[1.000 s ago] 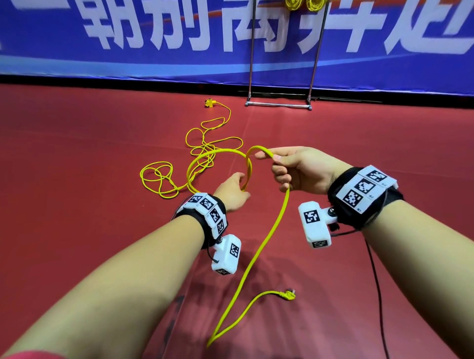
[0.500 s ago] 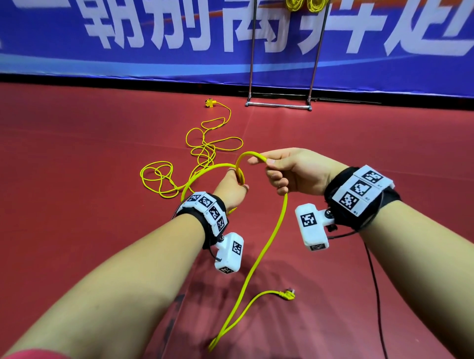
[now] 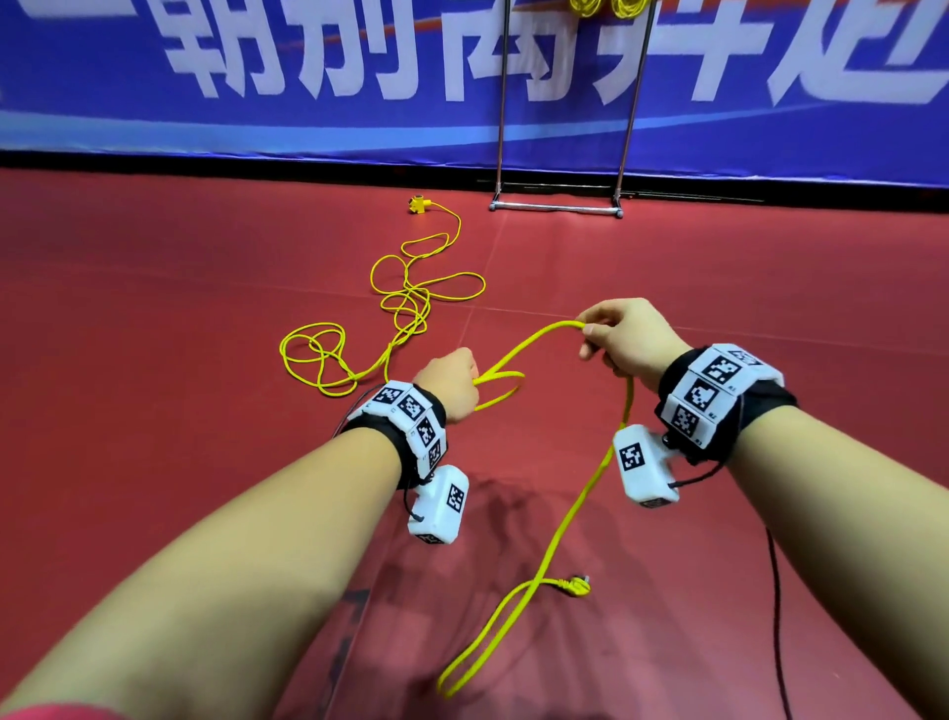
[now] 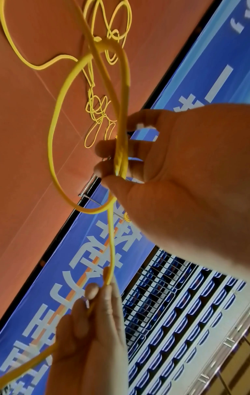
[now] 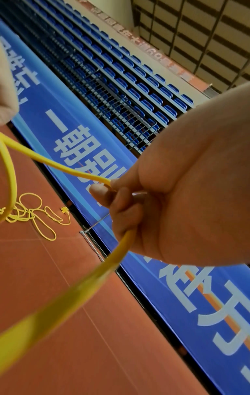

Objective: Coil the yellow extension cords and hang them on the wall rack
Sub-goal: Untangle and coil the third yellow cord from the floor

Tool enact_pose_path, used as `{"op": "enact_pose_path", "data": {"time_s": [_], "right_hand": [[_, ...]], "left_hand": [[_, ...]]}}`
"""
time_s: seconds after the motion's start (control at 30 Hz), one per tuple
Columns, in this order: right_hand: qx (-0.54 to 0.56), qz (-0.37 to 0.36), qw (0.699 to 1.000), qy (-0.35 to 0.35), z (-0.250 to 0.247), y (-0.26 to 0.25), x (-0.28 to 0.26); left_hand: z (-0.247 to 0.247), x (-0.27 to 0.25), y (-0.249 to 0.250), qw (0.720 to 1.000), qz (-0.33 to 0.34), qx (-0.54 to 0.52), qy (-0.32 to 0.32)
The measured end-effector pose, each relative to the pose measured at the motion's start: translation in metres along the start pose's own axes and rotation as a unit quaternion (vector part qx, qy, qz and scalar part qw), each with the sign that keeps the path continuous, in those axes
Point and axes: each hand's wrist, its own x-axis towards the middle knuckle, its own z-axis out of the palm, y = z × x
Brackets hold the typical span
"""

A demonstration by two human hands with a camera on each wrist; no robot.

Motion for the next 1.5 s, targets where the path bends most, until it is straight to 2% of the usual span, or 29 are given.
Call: {"op": "enact_pose_path", "data": {"time_s": [0.07, 0.17, 0.3, 0.47, 0.57, 0.73, 0.9, 1.03, 1.27, 1.33, 1.4, 1.5], "right_hand": [[-0.066, -0.01, 0.998, 0.012, -0.003, 0.009, 0.002], [-0.128, -0.025, 0.991, 0.027, -0.006, 0.015, 0.002], [-0.136, -0.038, 0.99, 0.026, -0.012, 0.018, 0.003], [-0.154, -0.049, 0.987, 0.023, -0.013, 0.02, 0.003], [-0.127, -0.051, 0.99, -0.028, -0.006, 0.014, -0.003], [-0.144, -0.068, 0.978, -0.134, 0.02, -0.005, -0.015], [-0.249, -0.119, 0.95, -0.144, 0.03, -0.019, -0.023], [-0.148, -0.082, 0.978, -0.125, 0.03, -0.019, -0.022], [0.016, -0.018, 0.993, -0.116, 0.033, -0.02, -0.022], [0.06, 0.003, 0.992, -0.111, 0.033, -0.02, -0.021], [0.083, 0.007, 0.991, -0.107, 0.032, -0.019, -0.019], [0.121, 0.01, 0.986, -0.114, 0.031, -0.02, -0.018]], "left_hand": [[-0.004, 0.003, -0.002, 1.0, -0.002, -0.006, 0.022], [-0.011, 0.006, -0.001, 0.999, 0.031, -0.041, 0.005], [-0.023, 0.001, -0.003, 0.991, 0.094, -0.087, -0.034], [-0.028, -0.004, -0.005, 0.987, 0.127, -0.083, -0.055], [-0.032, -0.006, 0.003, 0.984, 0.147, -0.092, -0.05], [-0.039, -0.009, 0.025, 0.976, 0.2, -0.081, -0.025], [-0.042, -0.012, 0.037, 0.971, 0.227, -0.079, -0.009], [-0.037, -0.013, 0.04, 0.968, 0.188, -0.15, 0.076], [-0.034, -0.012, 0.045, 0.976, 0.102, -0.127, 0.143], [-0.034, -0.012, 0.046, 0.98, 0.089, -0.132, 0.12], [-0.034, -0.014, 0.049, 0.982, 0.112, -0.134, 0.074], [-0.034, -0.017, 0.055, 0.967, 0.143, -0.212, 0.011]]}}
